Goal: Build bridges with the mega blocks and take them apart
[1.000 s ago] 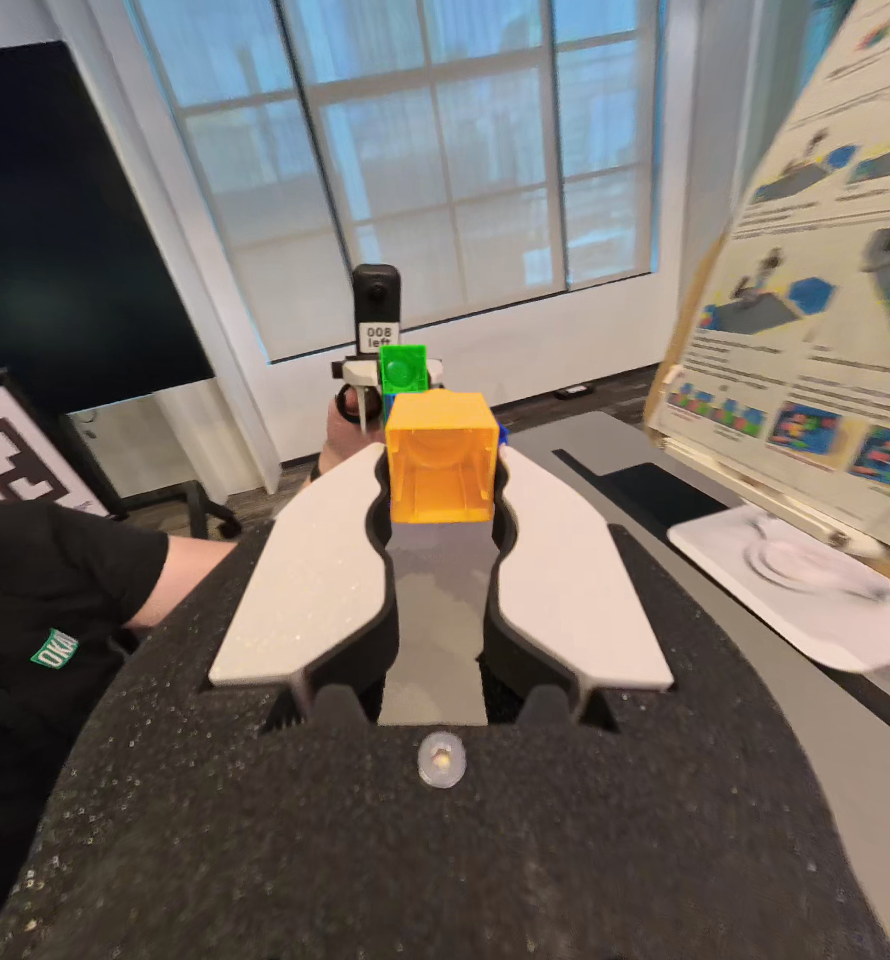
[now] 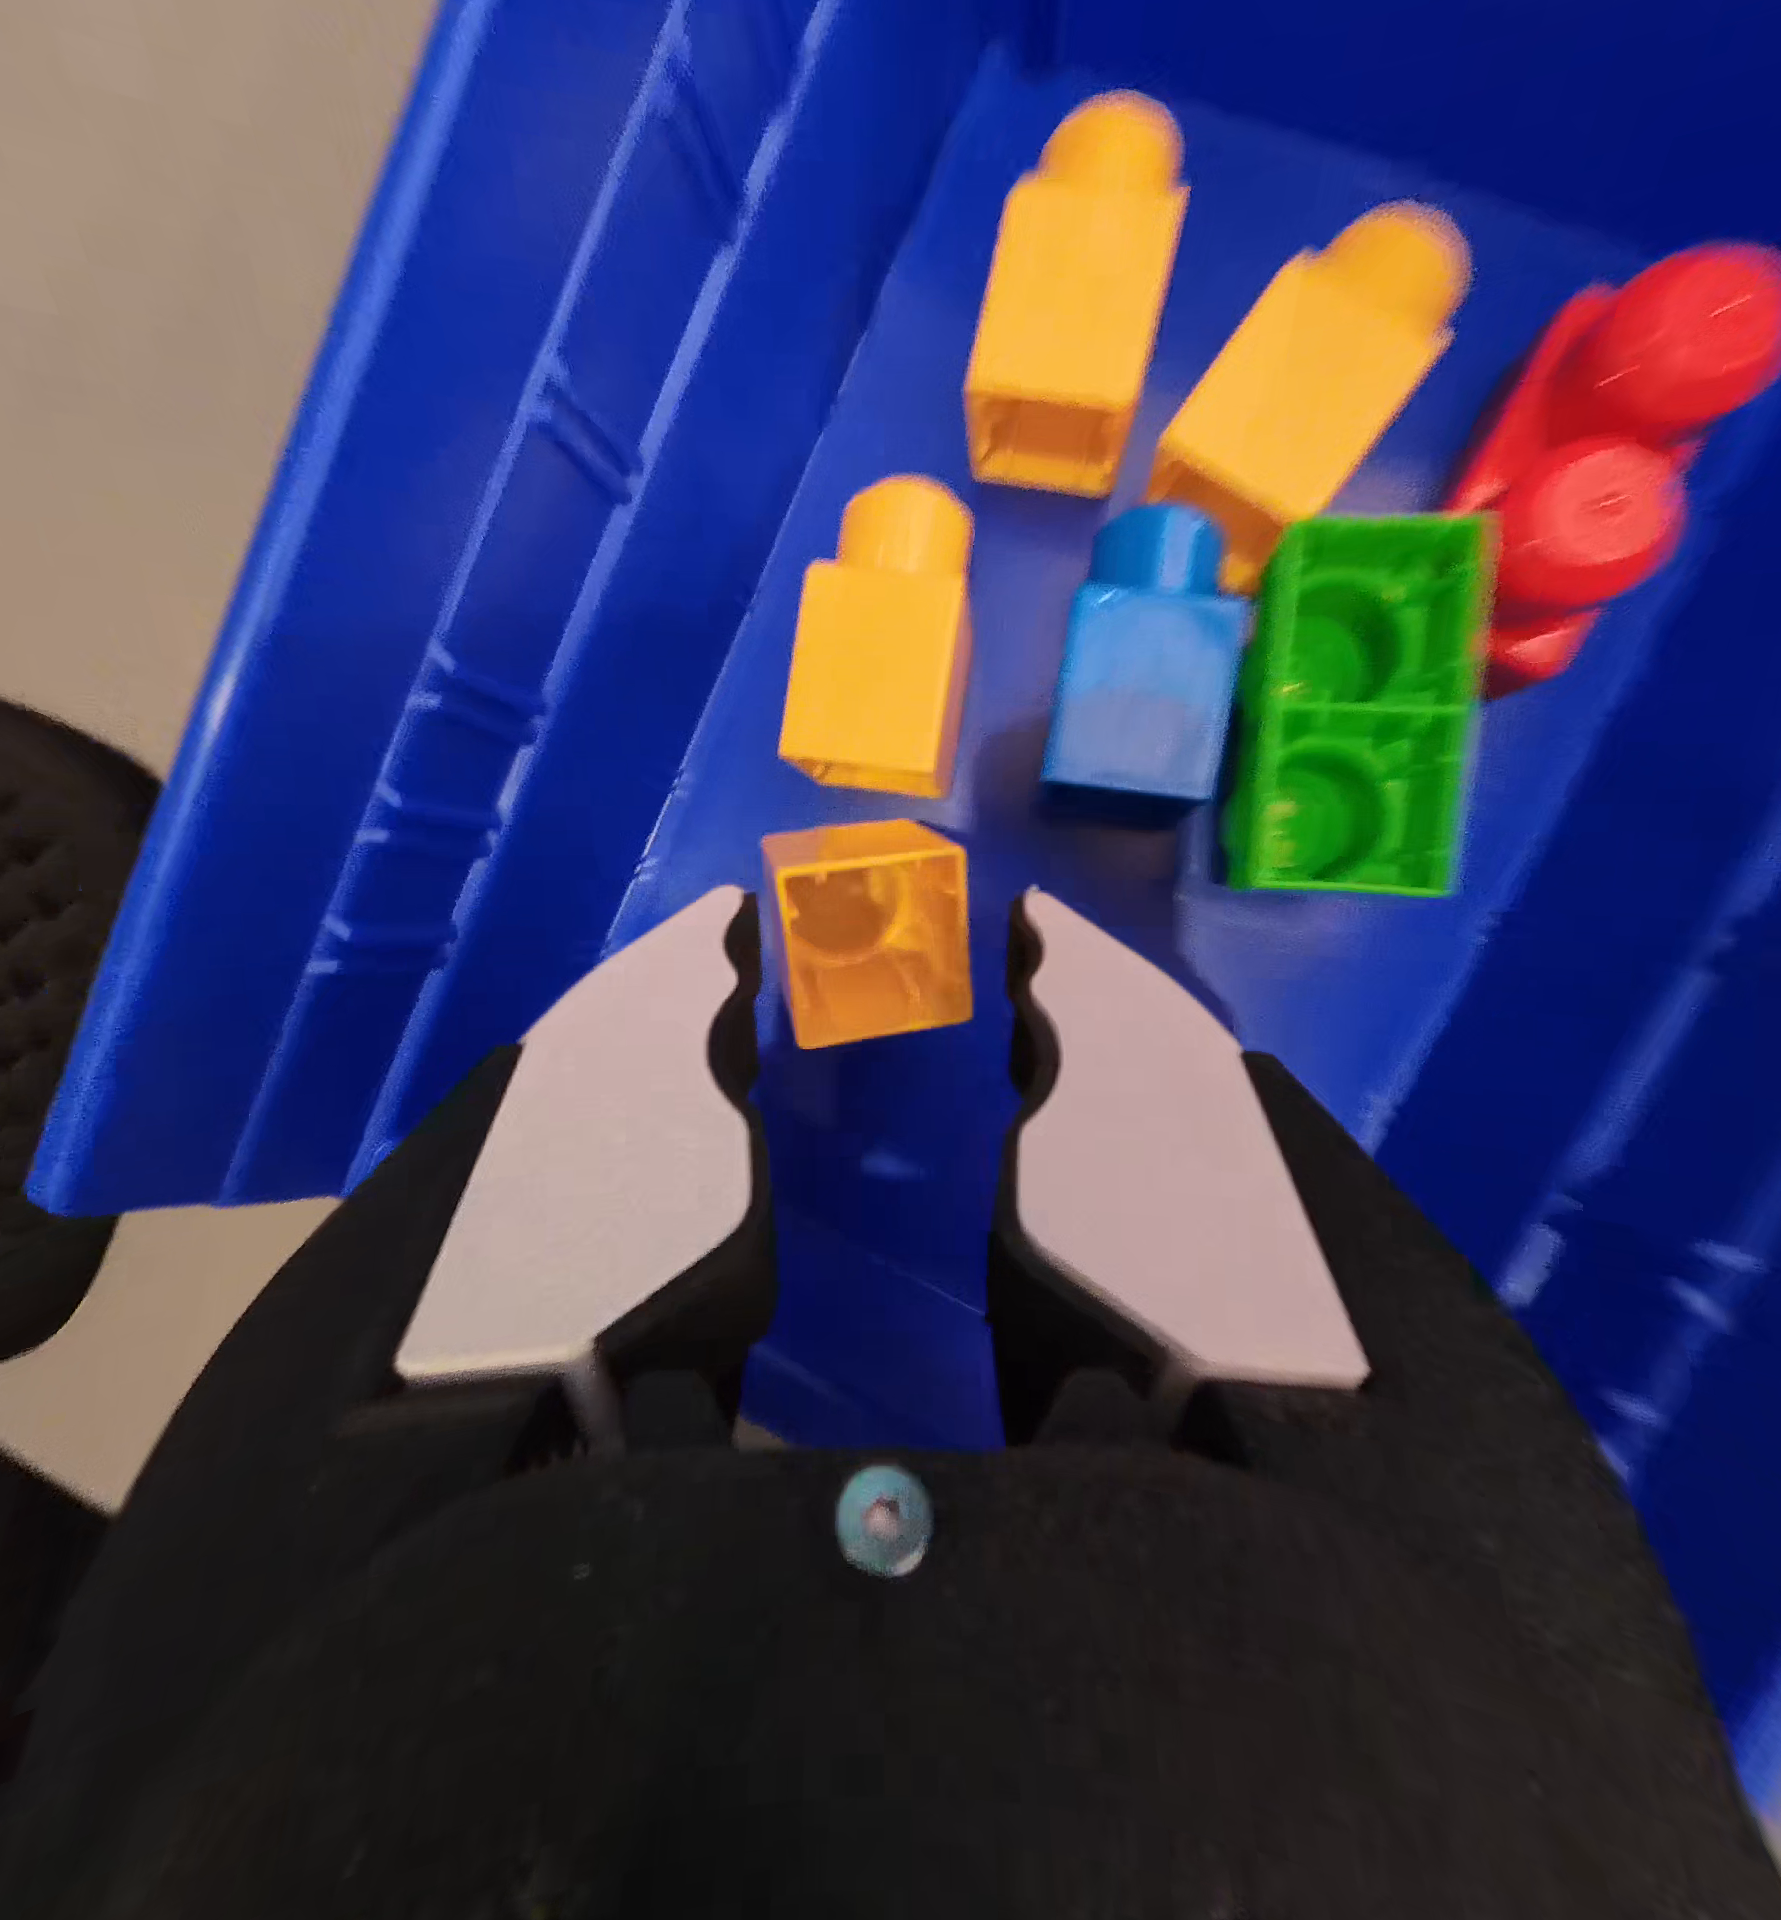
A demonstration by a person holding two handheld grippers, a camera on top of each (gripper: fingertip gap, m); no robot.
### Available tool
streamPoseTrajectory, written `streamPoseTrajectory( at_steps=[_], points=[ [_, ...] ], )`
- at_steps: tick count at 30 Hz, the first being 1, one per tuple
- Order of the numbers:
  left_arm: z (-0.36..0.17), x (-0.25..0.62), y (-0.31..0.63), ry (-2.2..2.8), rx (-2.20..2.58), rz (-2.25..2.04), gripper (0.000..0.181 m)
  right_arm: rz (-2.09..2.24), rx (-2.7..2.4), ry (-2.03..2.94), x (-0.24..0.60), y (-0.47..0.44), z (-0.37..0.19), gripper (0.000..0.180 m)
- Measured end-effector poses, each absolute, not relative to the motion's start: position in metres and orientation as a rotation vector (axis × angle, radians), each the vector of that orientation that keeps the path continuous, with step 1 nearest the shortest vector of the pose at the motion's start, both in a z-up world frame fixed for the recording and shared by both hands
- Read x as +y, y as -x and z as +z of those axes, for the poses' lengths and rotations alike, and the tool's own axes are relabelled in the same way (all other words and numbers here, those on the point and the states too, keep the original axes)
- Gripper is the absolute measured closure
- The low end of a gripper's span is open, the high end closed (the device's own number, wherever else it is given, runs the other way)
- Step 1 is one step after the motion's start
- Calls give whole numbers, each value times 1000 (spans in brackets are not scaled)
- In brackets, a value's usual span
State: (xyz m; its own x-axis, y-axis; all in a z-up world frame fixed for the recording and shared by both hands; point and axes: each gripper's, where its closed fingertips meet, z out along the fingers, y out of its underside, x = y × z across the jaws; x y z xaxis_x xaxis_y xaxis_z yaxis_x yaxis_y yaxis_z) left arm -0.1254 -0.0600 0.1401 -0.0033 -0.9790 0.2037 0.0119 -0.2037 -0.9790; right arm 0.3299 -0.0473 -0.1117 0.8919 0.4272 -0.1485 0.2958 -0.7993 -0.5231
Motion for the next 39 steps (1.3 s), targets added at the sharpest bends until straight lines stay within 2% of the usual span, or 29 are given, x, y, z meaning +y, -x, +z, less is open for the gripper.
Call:
streamPoseTrajectory(
  at_steps=[3, 6, 9, 13, 19, 21, 24, 27, 28, 32, 33, 39],
  points=[
    [139, -61, 122, 1349, 1102, -1371, 146, 115, -504, 2411, -34, -336, -60, 122],
    [137, -60, 115, 1355, 1097, -1376, 146, -27, -560, 2215, -22, -294, 14, 120],
    [134, -57, 107, 1358, 1078, -1378, 146, 120, -802, 1940, -18, -181, 74, 115],
    [127, -55, 97, 1372, 1075, -1379, 146, 635, -1112, 1561, -48, -11, 115, 115],
    [129, -55, 100, 1366, 1071, -1374, 147, 909, -1311, 1519, -48, 97, 94, 117],
    [131, -53, 105, 1359, 1065, -1364, 147, 949, -1364, 1469, -51, 108, 91, 135],
    [133, -54, 109, 1357, 1069, -1380, 146, 1060, -1349, 1409, -55, 111, 98, 140],
    [126, -49, 108, 1387, 1066, -1365, 124, 1076, -1301, 1390, -51, 104, 102, 142],
    [121, -48, 106, 1404, 1082, -1352, 124, 1094, -1279, 1374, -50, 101, 105, 142],
    [108, -50, 94, 1417, 1134, -1369, 136, 1170, -1253, 1351, -51, 94, 107, 142],
    [108, -52, 91, 1396, 1139, -1387, 146, 1156, -1255, 1366, -49, 94, 104, 142],
    [106, -49, 86, 1397, 1137, -1350, 147, 1158, -1265, 1384, -45, 89, 99, 143]
  ],
)
